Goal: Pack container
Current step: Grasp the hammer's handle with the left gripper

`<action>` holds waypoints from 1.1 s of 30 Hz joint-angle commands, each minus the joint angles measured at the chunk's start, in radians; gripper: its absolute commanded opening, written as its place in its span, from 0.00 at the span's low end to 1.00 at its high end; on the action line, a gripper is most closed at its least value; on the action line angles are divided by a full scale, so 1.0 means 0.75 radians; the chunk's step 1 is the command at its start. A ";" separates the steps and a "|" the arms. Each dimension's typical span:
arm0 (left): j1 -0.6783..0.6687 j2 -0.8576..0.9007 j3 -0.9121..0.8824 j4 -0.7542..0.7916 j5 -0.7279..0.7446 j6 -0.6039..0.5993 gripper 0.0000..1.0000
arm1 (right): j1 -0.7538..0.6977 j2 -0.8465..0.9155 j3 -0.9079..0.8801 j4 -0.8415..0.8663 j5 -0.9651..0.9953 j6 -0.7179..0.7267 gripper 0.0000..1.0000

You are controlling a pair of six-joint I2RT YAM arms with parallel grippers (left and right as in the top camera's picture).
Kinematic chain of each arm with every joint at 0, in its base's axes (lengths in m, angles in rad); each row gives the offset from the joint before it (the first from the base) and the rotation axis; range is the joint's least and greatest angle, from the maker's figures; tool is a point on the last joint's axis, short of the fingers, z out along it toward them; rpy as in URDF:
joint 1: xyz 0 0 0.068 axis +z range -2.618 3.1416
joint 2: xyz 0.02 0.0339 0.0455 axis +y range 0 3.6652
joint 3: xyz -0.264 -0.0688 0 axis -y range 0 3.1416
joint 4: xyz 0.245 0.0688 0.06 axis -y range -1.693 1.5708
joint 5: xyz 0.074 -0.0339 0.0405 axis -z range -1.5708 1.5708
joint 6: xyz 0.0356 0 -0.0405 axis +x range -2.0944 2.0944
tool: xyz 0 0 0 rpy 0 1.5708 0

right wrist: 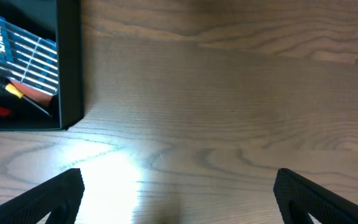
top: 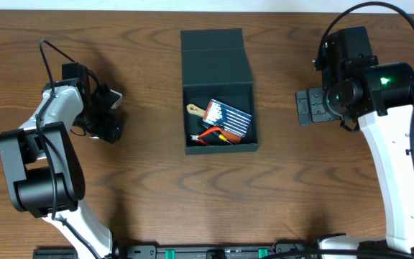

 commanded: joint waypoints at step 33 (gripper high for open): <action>0.048 0.070 -0.034 -0.004 0.021 -0.044 0.58 | -0.009 0.001 -0.001 -0.028 0.015 0.028 0.99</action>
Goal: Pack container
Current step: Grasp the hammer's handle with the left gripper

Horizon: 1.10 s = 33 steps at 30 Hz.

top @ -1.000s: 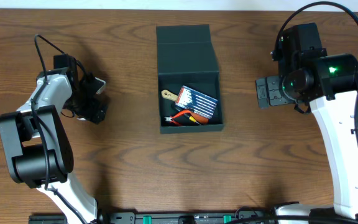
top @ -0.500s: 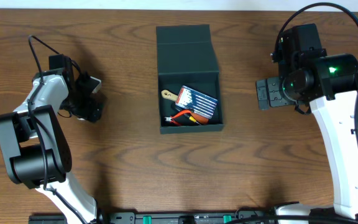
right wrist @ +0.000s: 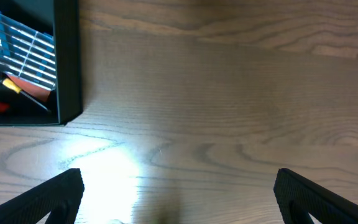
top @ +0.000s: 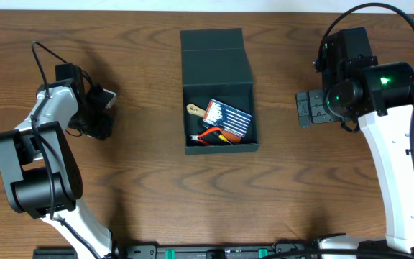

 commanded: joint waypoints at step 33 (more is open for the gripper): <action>0.004 0.066 -0.033 -0.024 0.032 -0.105 0.06 | -0.009 0.001 -0.001 -0.015 0.014 0.023 0.99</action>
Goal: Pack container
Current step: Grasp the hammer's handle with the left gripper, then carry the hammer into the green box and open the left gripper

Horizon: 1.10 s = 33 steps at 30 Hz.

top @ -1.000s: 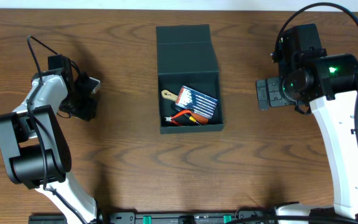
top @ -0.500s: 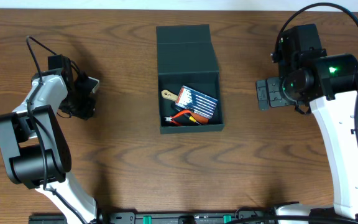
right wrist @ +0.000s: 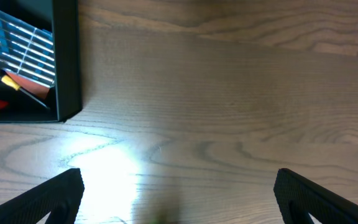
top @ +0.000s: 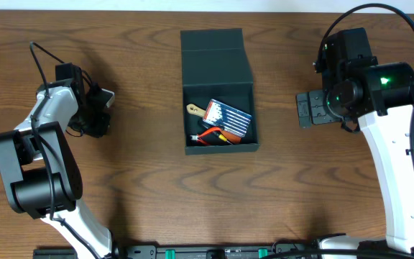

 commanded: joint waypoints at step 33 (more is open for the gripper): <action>-0.585 -0.698 0.076 -0.344 0.117 -0.109 0.06 | -0.009 0.001 -0.001 0.076 0.015 0.022 0.99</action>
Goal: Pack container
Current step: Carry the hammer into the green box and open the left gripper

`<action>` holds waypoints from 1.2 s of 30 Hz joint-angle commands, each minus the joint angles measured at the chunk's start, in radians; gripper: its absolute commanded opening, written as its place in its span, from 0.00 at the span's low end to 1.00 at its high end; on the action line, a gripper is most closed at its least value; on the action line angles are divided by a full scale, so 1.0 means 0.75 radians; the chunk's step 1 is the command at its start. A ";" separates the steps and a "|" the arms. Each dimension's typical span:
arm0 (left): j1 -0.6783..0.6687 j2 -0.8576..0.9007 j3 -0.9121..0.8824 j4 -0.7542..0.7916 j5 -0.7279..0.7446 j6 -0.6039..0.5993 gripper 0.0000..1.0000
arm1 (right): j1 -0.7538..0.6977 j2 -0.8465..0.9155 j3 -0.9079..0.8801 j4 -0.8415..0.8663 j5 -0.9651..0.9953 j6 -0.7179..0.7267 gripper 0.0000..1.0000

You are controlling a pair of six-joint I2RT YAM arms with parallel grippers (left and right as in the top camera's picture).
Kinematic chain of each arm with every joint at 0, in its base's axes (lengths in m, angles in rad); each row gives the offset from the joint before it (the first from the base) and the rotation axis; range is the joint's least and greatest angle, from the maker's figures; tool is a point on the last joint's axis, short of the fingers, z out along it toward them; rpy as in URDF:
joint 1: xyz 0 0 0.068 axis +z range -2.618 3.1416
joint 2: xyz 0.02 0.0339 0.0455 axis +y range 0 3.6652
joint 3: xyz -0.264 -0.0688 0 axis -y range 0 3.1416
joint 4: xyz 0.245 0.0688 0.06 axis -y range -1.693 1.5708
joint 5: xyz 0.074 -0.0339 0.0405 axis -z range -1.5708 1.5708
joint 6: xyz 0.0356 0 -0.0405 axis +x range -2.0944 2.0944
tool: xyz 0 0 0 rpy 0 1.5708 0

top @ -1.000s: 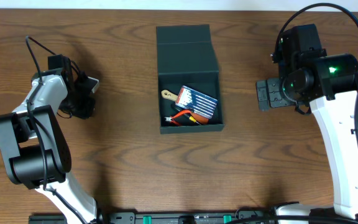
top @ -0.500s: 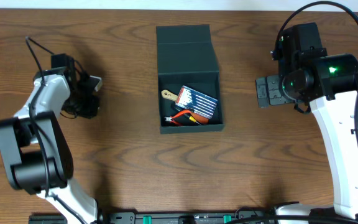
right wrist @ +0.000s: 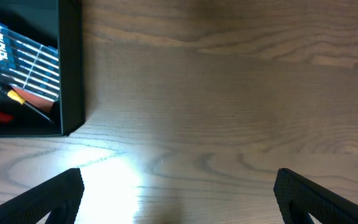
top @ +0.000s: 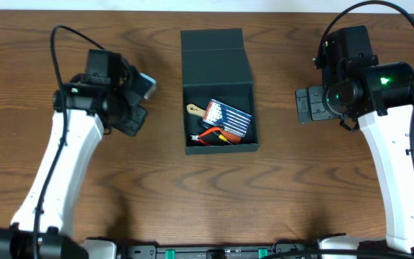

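Note:
The dark green box [top: 218,147] stands open at mid-table, its lid [top: 216,54] folded back. Inside lie a blue striped packet [top: 228,117], a wooden piece [top: 195,110] and a red-handled tool [top: 210,134]. My left gripper [top: 139,90] hovers just left of the box and seems shut on a small light-grey item [top: 144,83]. My right gripper [top: 309,106] is right of the box, open wide over bare wood [right wrist: 179,199], nothing between its fingers [right wrist: 55,196]. In the right wrist view the box's corner [right wrist: 70,74] and the packet [right wrist: 23,59] show at upper left.
The brown wooden table [top: 279,194] carries only the box. The left arm's white links [top: 63,165] stretch from the front left edge. The right arm [top: 401,165] runs along the right side. A black rail [top: 207,252] lines the front edge.
My left arm has swung from the far left of the table toward the box, taking the small grey item with it, and now appears higher. The right gripper has barely shifted.
My left gripper was low at the table's left with the small grey item at its tip. It then sat a little further left and stayed there. Now it is beside the box's left wall. The right gripper stayed open over bare wood throughout.

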 commanded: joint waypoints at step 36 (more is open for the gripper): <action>-0.563 0.411 0.024 0.306 -0.022 0.568 0.05 | -0.069 0.001 -0.001 0.087 0.033 0.097 0.99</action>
